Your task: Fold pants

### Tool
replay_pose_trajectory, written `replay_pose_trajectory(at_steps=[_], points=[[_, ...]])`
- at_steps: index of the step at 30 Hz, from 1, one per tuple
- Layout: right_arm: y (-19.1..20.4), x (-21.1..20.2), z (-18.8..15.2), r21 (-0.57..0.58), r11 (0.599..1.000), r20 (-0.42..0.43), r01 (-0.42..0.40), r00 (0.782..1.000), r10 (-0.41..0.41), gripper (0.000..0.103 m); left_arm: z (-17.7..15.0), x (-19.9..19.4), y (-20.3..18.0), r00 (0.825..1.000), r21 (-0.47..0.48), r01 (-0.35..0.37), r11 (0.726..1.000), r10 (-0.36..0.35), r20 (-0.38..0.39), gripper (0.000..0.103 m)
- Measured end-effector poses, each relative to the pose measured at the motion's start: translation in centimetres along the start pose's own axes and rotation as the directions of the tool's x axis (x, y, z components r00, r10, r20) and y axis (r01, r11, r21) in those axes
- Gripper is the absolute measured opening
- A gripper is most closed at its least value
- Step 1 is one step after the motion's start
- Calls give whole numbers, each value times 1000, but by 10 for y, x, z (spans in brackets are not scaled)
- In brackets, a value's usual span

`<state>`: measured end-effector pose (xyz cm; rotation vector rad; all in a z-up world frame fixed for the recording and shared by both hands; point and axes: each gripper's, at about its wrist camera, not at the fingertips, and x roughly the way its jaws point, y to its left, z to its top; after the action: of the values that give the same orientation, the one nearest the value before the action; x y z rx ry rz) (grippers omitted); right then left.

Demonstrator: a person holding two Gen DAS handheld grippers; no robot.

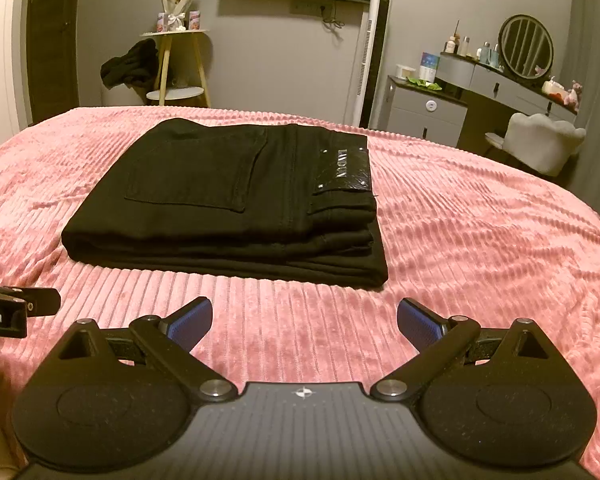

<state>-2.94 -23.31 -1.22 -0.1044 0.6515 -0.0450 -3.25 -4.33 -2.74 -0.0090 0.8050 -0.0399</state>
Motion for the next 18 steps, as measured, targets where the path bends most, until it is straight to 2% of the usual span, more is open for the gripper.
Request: replay_pose_trajectory(at_steps=[18], points=[[2,-2,0,17,1000,5,2,1000,-2,99,-1,2,-1,1000,9,-14,1000,14,0,103]])
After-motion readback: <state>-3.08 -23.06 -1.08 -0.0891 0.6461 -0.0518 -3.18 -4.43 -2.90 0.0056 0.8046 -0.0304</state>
